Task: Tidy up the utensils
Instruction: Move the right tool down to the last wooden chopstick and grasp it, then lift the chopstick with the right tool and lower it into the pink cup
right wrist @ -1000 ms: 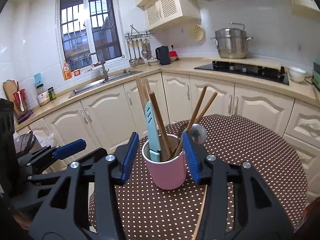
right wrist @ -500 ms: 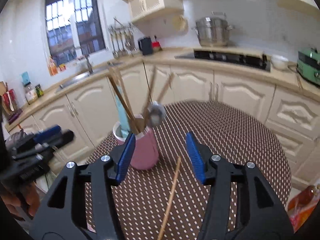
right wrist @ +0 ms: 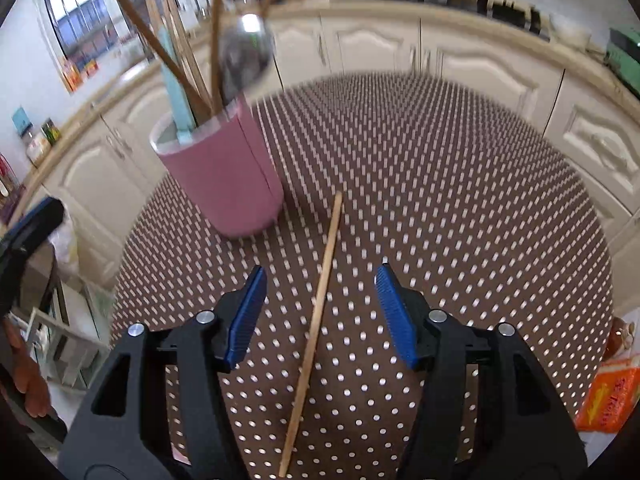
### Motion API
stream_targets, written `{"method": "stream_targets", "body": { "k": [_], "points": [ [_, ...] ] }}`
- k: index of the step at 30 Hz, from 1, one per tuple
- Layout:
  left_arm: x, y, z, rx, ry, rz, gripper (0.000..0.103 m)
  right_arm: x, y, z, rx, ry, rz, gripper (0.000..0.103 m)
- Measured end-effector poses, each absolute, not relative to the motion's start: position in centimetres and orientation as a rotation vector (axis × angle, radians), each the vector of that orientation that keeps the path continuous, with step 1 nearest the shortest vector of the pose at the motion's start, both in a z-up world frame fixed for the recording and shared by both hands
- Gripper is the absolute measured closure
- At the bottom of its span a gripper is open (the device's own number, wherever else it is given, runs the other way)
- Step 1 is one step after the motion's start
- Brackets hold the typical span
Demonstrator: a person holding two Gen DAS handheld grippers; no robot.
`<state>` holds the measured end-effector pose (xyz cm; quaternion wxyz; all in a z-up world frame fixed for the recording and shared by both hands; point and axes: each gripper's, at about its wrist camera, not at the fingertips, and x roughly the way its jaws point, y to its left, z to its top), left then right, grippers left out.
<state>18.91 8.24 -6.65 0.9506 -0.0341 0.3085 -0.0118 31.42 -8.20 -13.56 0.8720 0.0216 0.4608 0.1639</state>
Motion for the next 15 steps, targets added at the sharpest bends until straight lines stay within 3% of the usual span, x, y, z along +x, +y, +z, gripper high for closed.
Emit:
{"method": "stream_targets", "body": {
  "k": [5, 8, 11, 13, 15],
  "points": [
    [19.3, 8.4, -7.3, -0.069, 0.642, -0.024, 0.045, 32.5, -7.2, -16.1, 0.012, 1.065, 0.333, 0.047],
    [19.5, 8.6, -7.6, -0.069, 0.646, -0.022, 0.045, 33.1, -6.8, -16.7, -0.007, 1.09, 0.332, 0.069],
    [19.6, 8.6, -7.8, -0.075, 0.651, -0.021, 0.045, 33.7, -6.0, -17.1, -0.037, 1.107, 0.332, 0.07],
    [19.6, 8.7, -7.9, -0.077, 0.652, -0.02, 0.045, 34.1, -5.4, -17.3, -0.062, 1.113, 0.324, 0.075],
    [19.6, 8.9, -7.9, -0.078, 0.651, -0.022, 0.045, 34.5, -5.0, -17.4, -0.093, 1.117, 0.309, 0.087]
  ]
}}
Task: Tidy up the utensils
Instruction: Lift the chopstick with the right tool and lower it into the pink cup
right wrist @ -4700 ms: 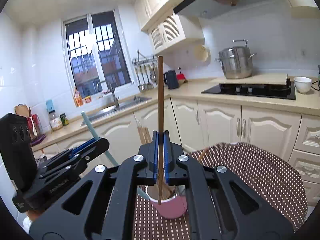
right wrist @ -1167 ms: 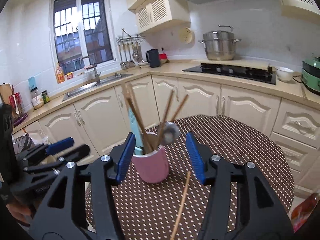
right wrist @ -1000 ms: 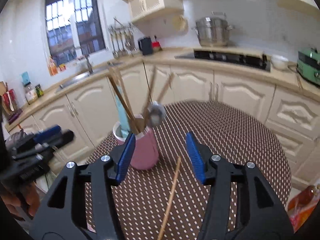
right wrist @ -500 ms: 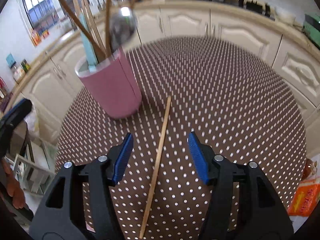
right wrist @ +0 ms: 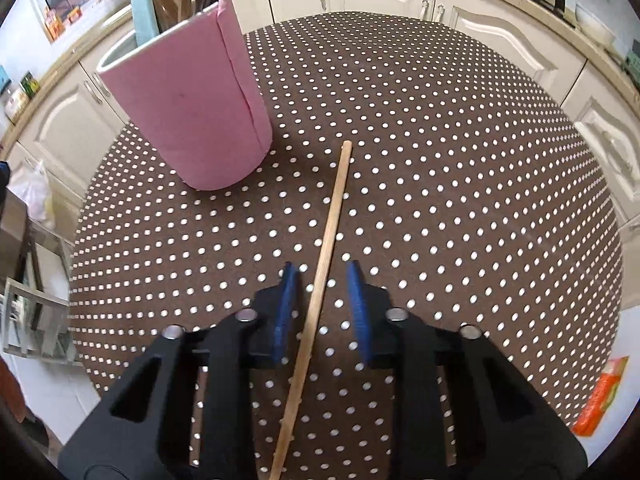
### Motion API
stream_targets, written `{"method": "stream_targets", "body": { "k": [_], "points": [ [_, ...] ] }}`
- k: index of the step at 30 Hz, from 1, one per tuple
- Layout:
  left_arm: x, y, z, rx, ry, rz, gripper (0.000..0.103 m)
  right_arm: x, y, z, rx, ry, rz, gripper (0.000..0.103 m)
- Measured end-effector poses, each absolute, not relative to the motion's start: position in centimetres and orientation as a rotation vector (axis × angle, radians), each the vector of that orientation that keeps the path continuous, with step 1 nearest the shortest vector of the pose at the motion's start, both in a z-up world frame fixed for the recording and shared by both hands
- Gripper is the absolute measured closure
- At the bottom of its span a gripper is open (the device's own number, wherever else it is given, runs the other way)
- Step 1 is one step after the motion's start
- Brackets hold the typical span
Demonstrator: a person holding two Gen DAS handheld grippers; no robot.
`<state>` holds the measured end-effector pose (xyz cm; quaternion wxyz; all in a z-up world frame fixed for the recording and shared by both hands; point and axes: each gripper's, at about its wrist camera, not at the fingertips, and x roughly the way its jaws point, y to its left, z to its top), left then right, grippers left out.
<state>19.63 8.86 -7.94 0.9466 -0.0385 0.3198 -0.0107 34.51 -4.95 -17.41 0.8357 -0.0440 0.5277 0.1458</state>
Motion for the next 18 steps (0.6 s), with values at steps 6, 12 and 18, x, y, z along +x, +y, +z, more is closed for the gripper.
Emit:
{"method": "stream_targets", "body": {
  "k": [6, 12, 18],
  "points": [
    [19.5, 8.9, -7.8, -0.084, 0.643, -0.03, 0.045, 36.1, -5.6, -17.3, -0.045, 1.101, 0.323, 0.097],
    [19.5, 8.7, -7.8, -0.085, 0.638, -0.04, 0.045, 35.1, -8.6, -15.2, 0.084, 0.959, 0.366, 0.097],
    [19.4, 9.1, -7.5, -0.107, 0.617, -0.048, 0.045, 32.8, -11.3, -10.3, 0.218, 0.734, 0.446, 0.097]
  ]
}}
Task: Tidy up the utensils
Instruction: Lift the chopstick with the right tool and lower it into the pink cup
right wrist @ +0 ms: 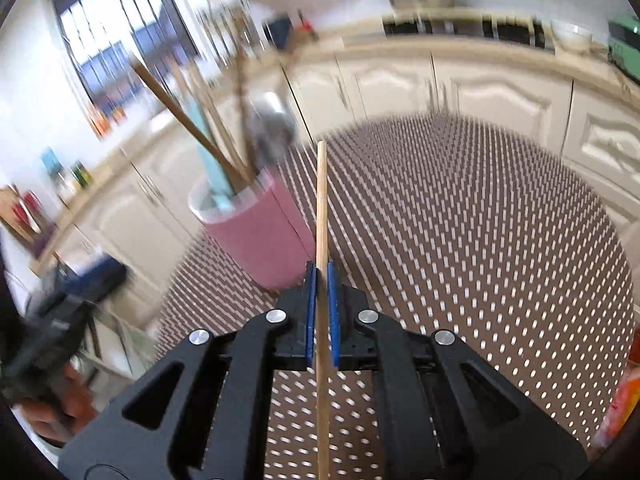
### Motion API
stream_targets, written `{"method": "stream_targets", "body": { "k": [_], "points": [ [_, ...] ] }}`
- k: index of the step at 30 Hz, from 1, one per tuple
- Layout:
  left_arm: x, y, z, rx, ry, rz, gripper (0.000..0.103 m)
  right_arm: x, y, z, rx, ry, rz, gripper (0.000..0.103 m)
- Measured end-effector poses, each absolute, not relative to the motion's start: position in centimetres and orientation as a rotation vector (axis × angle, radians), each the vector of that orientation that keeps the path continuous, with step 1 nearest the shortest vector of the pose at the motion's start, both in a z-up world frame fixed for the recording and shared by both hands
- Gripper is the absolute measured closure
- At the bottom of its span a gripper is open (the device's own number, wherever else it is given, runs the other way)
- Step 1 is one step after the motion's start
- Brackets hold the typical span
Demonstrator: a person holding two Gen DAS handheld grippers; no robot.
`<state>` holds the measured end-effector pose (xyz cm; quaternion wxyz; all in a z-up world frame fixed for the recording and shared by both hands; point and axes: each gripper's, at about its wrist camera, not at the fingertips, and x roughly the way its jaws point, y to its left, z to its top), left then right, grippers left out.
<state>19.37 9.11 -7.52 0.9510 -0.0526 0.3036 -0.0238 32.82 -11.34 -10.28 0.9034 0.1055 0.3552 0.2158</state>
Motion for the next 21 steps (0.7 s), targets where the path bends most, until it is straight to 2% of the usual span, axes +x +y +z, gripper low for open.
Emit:
{"method": "stream_targets", "body": {
  "k": [9, 21],
  "points": [
    [19.3, 9.7, -6.6, -0.133, 0.576, -0.053, 0.045, 29.0, -11.0, -3.0, 0.302, 0.37, 0.536, 0.097],
    [21.6, 10.9, -5.5, -0.141, 0.539, -0.051, 0.045, 30.8, -6.8, -1.4, 0.32, 0.183, 0.527, 0.097]
  ]
}}
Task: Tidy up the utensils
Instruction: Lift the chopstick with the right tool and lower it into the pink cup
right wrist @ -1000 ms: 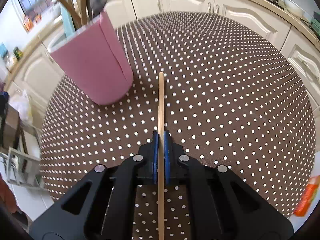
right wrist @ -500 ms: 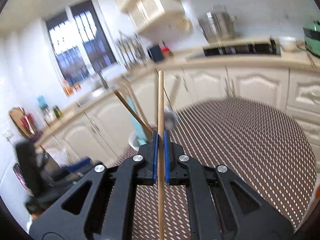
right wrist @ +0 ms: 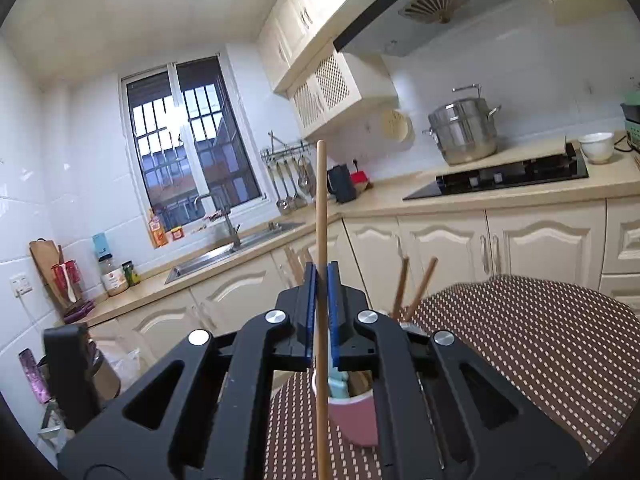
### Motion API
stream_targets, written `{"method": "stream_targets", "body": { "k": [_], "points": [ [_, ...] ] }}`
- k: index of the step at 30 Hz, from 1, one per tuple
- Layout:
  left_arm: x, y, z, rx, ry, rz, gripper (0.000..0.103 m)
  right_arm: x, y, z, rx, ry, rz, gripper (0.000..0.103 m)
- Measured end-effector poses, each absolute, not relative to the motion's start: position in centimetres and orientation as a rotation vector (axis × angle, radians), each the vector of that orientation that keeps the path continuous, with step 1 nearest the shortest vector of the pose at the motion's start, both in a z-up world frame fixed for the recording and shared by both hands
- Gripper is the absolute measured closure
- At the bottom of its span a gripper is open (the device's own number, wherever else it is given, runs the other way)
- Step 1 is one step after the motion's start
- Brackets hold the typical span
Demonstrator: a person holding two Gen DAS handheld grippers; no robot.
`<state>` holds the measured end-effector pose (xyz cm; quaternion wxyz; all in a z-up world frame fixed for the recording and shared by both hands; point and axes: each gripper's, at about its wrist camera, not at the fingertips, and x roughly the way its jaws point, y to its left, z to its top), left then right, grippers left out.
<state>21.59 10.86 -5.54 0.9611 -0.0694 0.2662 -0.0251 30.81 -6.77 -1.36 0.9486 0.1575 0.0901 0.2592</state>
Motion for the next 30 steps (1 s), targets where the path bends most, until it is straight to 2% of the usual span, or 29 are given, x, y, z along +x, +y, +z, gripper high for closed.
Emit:
{"method": "stream_targets", "body": {
  "k": [13, 30],
  "points": [
    [25.3, 12.7, -6.7, -0.141, 0.555, -0.047, 0.045, 35.9, -5.5, -2.3, 0.355, 0.037, 0.438, 0.097],
    [27.9, 12.9, -7.4, -0.149, 0.564, -0.053, 0.045, 36.1, -5.1, -4.0, 0.324, -0.04, 0.436, 0.097]
  ]
}}
